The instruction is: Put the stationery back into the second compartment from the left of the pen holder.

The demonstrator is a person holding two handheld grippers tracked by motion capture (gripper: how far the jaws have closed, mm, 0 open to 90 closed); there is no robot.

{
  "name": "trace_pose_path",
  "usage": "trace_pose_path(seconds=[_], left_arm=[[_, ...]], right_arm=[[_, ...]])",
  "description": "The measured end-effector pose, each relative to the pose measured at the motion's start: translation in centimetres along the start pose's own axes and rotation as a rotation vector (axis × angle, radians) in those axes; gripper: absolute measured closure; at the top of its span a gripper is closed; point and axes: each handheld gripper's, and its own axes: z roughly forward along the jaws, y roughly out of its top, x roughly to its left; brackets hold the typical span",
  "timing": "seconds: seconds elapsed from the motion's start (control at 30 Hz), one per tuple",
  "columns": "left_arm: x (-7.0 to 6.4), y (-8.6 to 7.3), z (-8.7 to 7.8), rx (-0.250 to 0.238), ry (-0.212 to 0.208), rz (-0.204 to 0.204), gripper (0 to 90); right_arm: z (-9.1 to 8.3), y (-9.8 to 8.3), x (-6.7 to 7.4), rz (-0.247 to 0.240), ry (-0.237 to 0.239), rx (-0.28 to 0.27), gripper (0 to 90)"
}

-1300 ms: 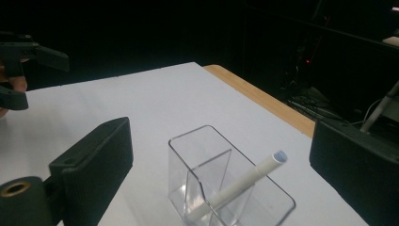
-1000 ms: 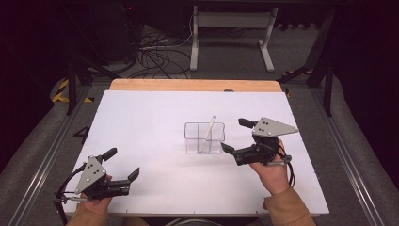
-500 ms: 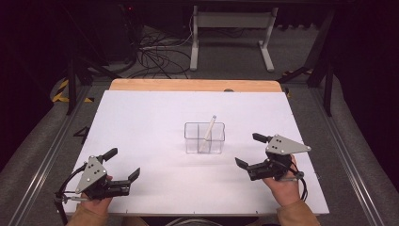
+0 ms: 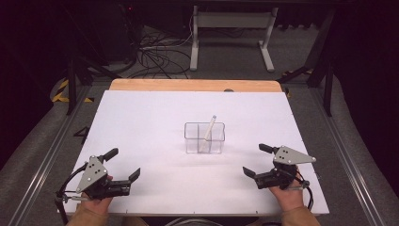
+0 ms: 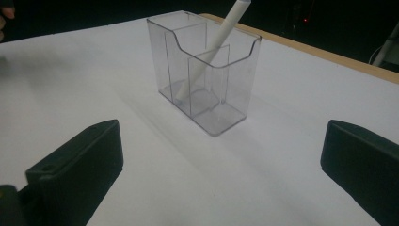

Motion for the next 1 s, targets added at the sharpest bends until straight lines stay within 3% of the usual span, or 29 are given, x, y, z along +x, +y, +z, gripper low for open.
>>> trace_pose_path(seconds=[0.1, 0.2, 0.27, 0.47, 0.6, 0.77, 1.0], left_arm=[[0.0, 0.0, 0.1, 0.005, -0.002, 0.000, 3.5], [0.1, -0.1, 0.2, 0.011, 0.000, 0.003, 3.5], [0.2, -0.2, 0.2, 0.013, 0.000, 0.000, 3.5], [0.3, -0.4, 0.5, 0.023, 0.002, 0.007, 3.5], [0.5, -0.6, 0.7, 0.030, 0.005, 0.003, 3.5], [0.5, -0.6, 0.7, 0.028, 0.009, 0.002, 3.5], [0.6, -0.7, 0.7, 0.025, 0.011, -0.002, 3.5]], right_arm=[[-0.1, -1.0, -0.1, 0.005, -0.015, 0.002, 0.0], [0.0, -2.0, -0.5, 0.043, -0.012, 0.029, 0.0], [0.1, -2.4, -0.7, 0.037, -0.019, 0.052, 0.0], [0.8, -3.1, -0.5, 0.060, 0.002, 0.076, 0.0], [1.5, -3.1, -0.5, 0.038, -0.001, 0.112, 0.0], [1.0, -2.9, -0.3, 0.022, -0.037, 0.082, 0.0], [0.9, -2.9, -0.3, 0.018, -0.040, 0.069, 0.0]])
